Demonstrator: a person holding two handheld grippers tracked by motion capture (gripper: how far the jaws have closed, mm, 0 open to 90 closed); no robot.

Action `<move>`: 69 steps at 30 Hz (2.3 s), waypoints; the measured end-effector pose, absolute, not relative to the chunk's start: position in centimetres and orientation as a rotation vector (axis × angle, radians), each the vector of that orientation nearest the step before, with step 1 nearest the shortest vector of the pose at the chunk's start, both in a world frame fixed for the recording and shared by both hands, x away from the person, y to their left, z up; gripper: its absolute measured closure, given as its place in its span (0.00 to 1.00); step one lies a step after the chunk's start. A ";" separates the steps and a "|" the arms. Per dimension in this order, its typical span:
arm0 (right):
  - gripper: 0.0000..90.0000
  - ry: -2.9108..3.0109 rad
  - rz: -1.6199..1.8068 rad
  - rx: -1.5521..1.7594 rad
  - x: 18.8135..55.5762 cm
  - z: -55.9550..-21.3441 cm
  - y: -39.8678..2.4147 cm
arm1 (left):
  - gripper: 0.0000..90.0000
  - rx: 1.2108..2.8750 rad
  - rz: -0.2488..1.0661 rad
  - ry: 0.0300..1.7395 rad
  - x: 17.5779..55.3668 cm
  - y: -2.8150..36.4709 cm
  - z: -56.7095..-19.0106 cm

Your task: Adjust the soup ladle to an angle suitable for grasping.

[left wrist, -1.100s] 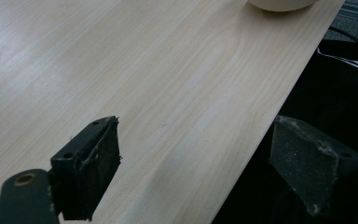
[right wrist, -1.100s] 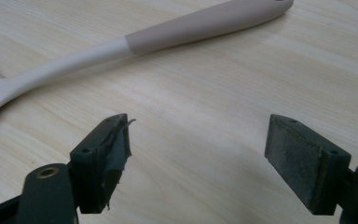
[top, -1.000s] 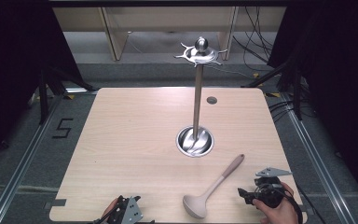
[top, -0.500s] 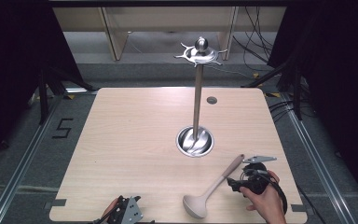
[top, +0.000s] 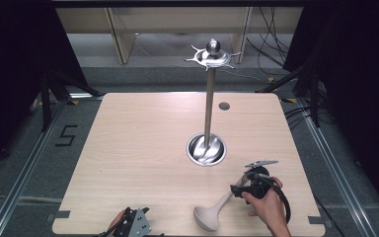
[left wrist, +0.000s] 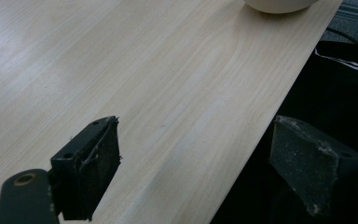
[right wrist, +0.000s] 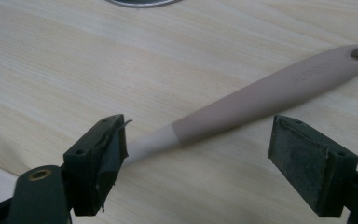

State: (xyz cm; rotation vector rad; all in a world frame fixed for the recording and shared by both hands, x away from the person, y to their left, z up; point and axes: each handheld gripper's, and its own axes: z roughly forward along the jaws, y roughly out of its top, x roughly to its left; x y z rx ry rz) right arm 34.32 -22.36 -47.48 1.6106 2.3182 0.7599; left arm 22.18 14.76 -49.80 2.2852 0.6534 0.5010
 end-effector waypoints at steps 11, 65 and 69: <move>0.23 2.340 0.668 1.764 35.1 -47.6 -21.0 | 0.17 2.272 0.497 0.649 22.1 14.7 -49.8; 0.72 2.383 0.776 1.920 37.9 -47.8 -17.1 | 0.17 2.261 0.500 0.627 21.8 14.8 -49.1; 0.77 2.384 0.876 1.840 37.7 -47.7 -17.8 | 0.17 2.277 0.517 0.612 21.8 14.9 -49.1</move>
